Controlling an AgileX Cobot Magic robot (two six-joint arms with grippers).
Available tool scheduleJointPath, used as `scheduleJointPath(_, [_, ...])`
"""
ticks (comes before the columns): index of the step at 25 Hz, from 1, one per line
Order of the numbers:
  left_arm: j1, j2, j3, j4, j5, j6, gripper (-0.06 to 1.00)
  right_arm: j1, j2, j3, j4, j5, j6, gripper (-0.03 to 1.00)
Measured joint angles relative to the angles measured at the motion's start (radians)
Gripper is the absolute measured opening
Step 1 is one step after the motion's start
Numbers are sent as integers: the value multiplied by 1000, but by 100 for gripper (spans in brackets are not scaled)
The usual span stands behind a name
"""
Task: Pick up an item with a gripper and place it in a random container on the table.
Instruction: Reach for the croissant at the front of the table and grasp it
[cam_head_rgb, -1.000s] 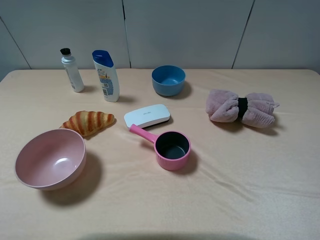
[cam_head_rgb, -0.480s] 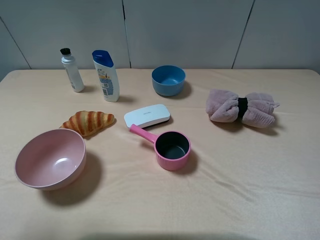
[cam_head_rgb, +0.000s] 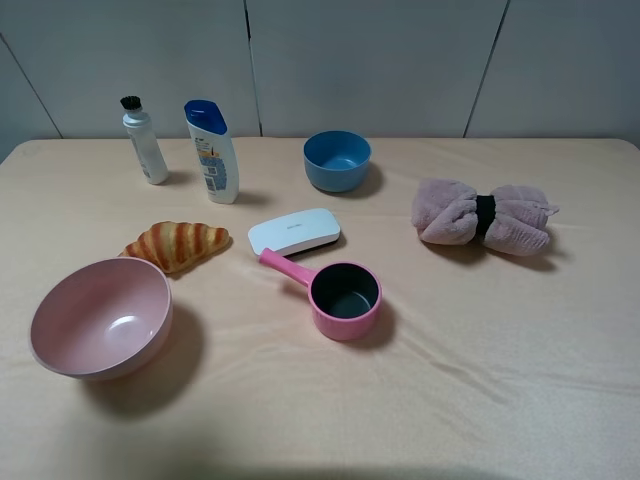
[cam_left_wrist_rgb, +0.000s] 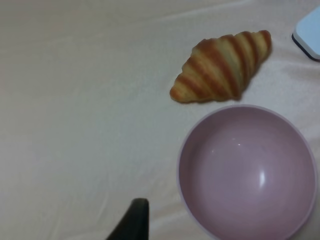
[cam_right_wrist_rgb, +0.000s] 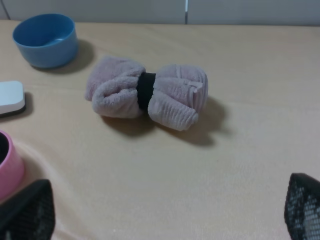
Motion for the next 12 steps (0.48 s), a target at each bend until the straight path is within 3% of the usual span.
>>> scheduleJointPath(12, [-75, 325, -151, -2, 5, 76, 100, 0, 0, 0, 0, 0, 0, 69])
